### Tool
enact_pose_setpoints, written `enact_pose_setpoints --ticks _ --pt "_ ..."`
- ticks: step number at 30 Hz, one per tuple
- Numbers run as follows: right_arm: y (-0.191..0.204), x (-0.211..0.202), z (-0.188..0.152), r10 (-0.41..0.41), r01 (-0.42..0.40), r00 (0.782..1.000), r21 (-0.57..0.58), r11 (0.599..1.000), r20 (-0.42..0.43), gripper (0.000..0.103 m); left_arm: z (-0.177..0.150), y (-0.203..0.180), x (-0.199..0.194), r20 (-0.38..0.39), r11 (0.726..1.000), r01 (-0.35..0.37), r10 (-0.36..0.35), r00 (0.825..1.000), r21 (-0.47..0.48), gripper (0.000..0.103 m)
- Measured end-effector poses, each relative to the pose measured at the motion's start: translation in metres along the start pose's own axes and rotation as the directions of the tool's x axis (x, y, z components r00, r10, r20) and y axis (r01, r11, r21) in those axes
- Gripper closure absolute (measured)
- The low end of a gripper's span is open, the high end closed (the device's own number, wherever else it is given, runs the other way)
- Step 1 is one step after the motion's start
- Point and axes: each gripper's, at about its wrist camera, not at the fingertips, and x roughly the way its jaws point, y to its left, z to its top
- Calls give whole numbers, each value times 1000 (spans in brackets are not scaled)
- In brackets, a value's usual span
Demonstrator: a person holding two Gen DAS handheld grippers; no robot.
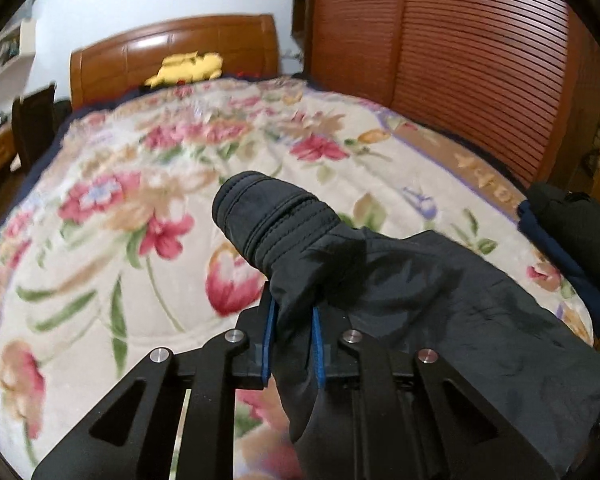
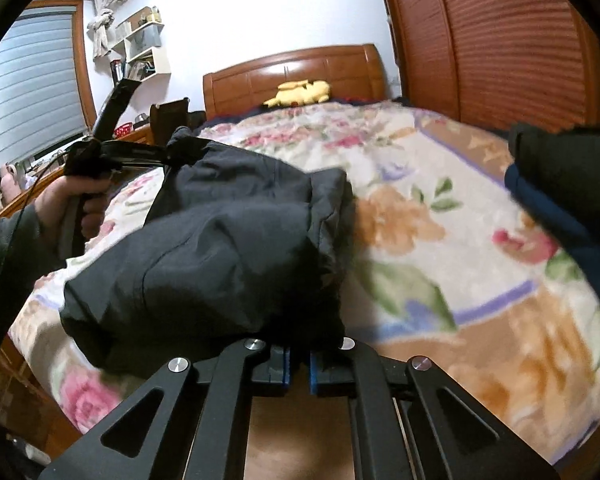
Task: Fold large clothes
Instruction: 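Carry the folded jacket with both grippers toward the stack beside the wardrobe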
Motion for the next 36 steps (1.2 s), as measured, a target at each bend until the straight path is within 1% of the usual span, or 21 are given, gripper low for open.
enact_pose_setpoints --ticks 5,10,14,18,20,23,26,28,31,33,34,36 --pt "6 -8 20 -36 37 999 -71 997 27 98 9 -21 -22 34 999 -5 4 999 40 87" --pt "-14 -20 38 -90 96 994 -98 991 59 98 25 -48 -30 79 999 21 -25 997 50 87" --pt "-40 -41 61 -168 180 981 -124 976 101 98 54 -88 -34 122 994 67 -77 990 82 87" --pt "-76 -74 91 -248 267 957 -131 955 150 99 95 -139 -36 170 986 117 -136 976 121 87" --pt "-96 -91 106 -293 316 940 -123 941 173 99 117 -169 -33 188 980 148 -172 967 136 87" --pt "-132 -115 126 -371 395 909 -106 913 193 99 145 -212 -28 205 968 197 -228 952 157 87" --pt "-169 -136 141 -452 475 870 -88 876 199 99 169 -260 -20 212 950 250 -288 934 189 87" --pt "-194 -152 148 -502 521 843 -58 851 194 99 180 -291 -12 202 932 298 -338 919 205 87" --pt "-231 -178 149 -572 583 800 -14 812 179 99 181 -331 0 175 905 364 -404 898 219 87" --pt "-251 -190 143 -609 616 777 12 788 157 99 174 -353 12 149 890 390 -429 891 236 87" --pt "-261 -193 138 -626 629 767 26 777 142 99 169 -362 22 136 887 395 -433 891 237 87" --pt "-282 -191 123 -647 645 757 55 762 93 99 161 -379 44 107 887 383 -420 901 258 87"
